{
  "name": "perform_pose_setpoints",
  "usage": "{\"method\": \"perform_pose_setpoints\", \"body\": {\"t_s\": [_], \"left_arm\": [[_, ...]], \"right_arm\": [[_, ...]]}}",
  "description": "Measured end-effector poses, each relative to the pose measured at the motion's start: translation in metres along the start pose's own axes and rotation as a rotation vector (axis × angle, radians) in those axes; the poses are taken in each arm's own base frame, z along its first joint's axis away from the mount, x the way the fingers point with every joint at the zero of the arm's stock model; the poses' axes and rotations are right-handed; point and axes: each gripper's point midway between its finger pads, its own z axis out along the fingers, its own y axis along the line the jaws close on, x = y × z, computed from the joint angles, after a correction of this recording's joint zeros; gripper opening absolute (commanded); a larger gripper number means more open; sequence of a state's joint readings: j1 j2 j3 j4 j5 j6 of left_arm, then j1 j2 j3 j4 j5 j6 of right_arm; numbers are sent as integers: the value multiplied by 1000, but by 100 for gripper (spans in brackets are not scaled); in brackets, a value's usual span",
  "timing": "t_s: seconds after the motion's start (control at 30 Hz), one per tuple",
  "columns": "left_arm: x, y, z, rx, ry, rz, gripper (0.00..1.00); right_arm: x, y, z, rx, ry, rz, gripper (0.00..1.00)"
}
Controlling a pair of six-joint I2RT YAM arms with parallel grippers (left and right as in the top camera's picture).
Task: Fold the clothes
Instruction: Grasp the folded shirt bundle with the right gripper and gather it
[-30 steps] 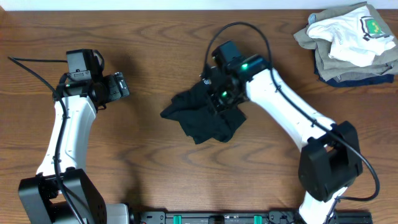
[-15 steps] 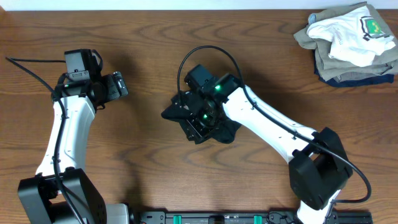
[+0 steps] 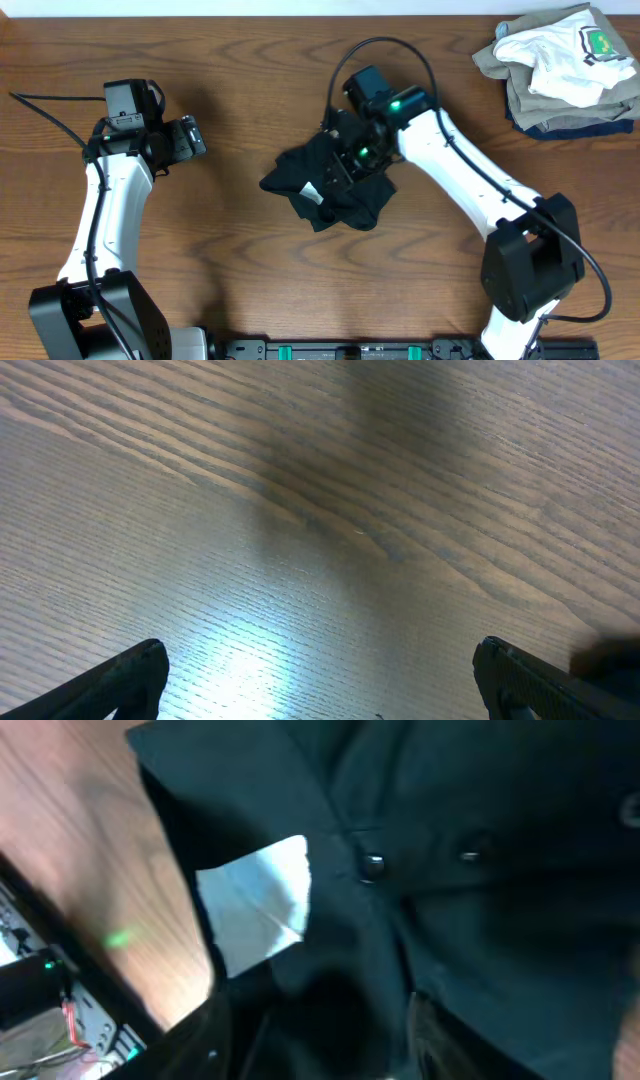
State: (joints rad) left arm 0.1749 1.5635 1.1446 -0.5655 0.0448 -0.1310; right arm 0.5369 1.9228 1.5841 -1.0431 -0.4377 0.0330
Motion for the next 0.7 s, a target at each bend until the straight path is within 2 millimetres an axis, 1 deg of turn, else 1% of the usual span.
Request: {"method": "perform_pose_setpoints", "body": {"t_s": [0.07, 0.13, 0.23, 0.33, 0.43, 0.53, 0.6, 0.7], "left_arm": [[0, 0, 0, 0, 1, 0, 98], [0, 0, 0, 0, 1, 0, 98], [1, 0, 0, 0, 2, 0, 98], [1, 0, 0, 0, 2, 0, 98], [1, 0, 0, 0, 2, 0, 98], [1, 0, 0, 0, 2, 0, 98], [1, 0, 0, 0, 2, -3, 98], [1, 0, 0, -1, 5, -3, 98]], "right_arm": [[0, 0, 4, 0, -2, -9, 47], [5, 1, 15, 6, 6, -23, 44], [23, 3, 38, 13, 49, -42, 41], [43, 1, 61, 18, 106, -48, 41], [58, -4, 77, 26, 158, -46, 41], [60, -7, 84, 30, 169, -49, 42], [58, -6, 84, 29, 163, -54, 43], [56, -3, 83, 15, 158, -57, 47]]}}
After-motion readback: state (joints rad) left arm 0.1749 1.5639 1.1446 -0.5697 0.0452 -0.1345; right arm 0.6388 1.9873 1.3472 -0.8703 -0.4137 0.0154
